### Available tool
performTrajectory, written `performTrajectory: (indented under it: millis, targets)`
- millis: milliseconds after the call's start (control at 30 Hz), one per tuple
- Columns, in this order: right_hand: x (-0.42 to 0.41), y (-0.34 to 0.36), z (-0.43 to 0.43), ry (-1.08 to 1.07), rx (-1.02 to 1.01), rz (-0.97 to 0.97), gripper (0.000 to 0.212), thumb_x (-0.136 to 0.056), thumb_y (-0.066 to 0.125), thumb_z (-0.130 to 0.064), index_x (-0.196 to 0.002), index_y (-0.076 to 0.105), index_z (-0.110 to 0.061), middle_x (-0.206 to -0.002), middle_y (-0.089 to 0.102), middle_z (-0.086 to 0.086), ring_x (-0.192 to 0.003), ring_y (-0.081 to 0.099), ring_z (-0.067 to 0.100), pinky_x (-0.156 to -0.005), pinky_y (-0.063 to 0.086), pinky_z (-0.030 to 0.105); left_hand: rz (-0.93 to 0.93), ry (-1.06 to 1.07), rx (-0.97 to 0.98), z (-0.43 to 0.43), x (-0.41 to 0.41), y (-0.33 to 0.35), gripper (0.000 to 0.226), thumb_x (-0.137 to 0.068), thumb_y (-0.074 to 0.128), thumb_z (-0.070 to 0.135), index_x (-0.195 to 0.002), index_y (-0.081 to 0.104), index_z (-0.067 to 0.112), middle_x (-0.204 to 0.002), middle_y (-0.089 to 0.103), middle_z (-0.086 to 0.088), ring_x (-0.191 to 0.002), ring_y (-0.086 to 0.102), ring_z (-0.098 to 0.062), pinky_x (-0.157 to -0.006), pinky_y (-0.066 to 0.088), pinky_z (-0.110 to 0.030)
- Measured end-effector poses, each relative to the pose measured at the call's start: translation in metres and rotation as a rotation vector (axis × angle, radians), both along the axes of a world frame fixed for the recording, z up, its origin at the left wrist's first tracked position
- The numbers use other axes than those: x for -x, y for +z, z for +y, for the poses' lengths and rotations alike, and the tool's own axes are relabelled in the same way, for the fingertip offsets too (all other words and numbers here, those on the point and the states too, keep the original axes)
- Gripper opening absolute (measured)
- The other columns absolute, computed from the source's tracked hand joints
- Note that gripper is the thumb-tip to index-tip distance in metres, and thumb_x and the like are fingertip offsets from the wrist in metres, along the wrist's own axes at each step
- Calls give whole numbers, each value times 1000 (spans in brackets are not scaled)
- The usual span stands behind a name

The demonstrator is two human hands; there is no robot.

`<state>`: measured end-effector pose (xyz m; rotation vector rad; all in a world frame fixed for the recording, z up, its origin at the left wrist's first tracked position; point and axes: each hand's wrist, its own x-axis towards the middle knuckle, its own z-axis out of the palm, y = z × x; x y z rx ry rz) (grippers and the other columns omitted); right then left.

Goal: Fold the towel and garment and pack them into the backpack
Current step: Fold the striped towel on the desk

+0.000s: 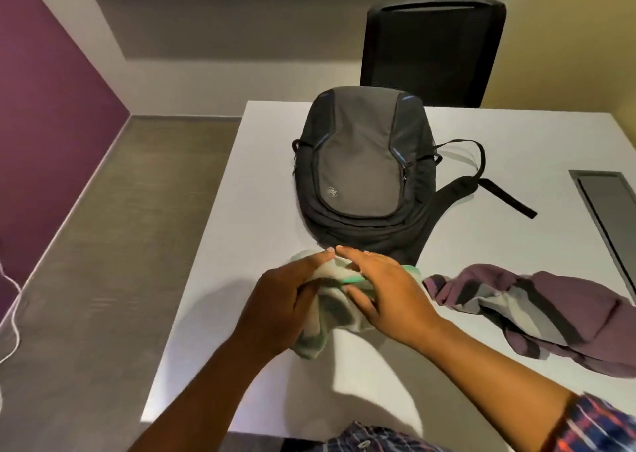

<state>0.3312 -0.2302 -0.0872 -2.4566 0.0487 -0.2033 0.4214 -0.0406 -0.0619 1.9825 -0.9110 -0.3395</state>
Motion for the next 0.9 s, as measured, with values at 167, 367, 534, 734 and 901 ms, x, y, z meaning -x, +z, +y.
performTrajectory:
  millis: [167,367,534,734,901]
  targets:
    - [-17,9,36,-11,118,-82,17,-78,64,-13,-91,66,-24,-81,62,-5,-73,59,20,-62,44,29,-302,104,-37,42,-24,26,38,-101,36,30,-121,66,17,-114,71,0,-102,66,-14,-92,52,-24]
    - [-26,15,52,-210,186,-66,31,-75,76,-8,-100,70,-25,-89,60,-4,-78,64,20,-61,55,38,-691,220,-163,96,-52,28,17,-96,45,2,-98,62,4,-80,60,-9,-60,53,-24,-52,49,-39]
    - [-21,19,47,-436,280,61,36,-71,77,-1,-101,73,-22,-94,66,1,-78,67,28,-69,57,37,-199,118,-318,121,-81,40,27,-83,67,49,-96,51,32,-72,60,9,-67,58,-19,-59,45,-31]
    - [-1,35,24,-665,384,85,45,-62,70,9,-97,74,-20,-91,68,4,-76,65,32,-62,50,34,-413,172,-326,143,-104,53,33,-69,78,10,-87,57,28,-72,55,11,-61,55,-20,-52,49,-32]
    - [16,59,-7,-783,400,-8,43,-68,66,12,-101,74,-14,-98,73,10,-82,66,38,-69,53,40,-543,288,-139,149,-123,66,6,-81,60,23,-86,64,20,-86,57,6,-63,51,-17,-50,39,-27]
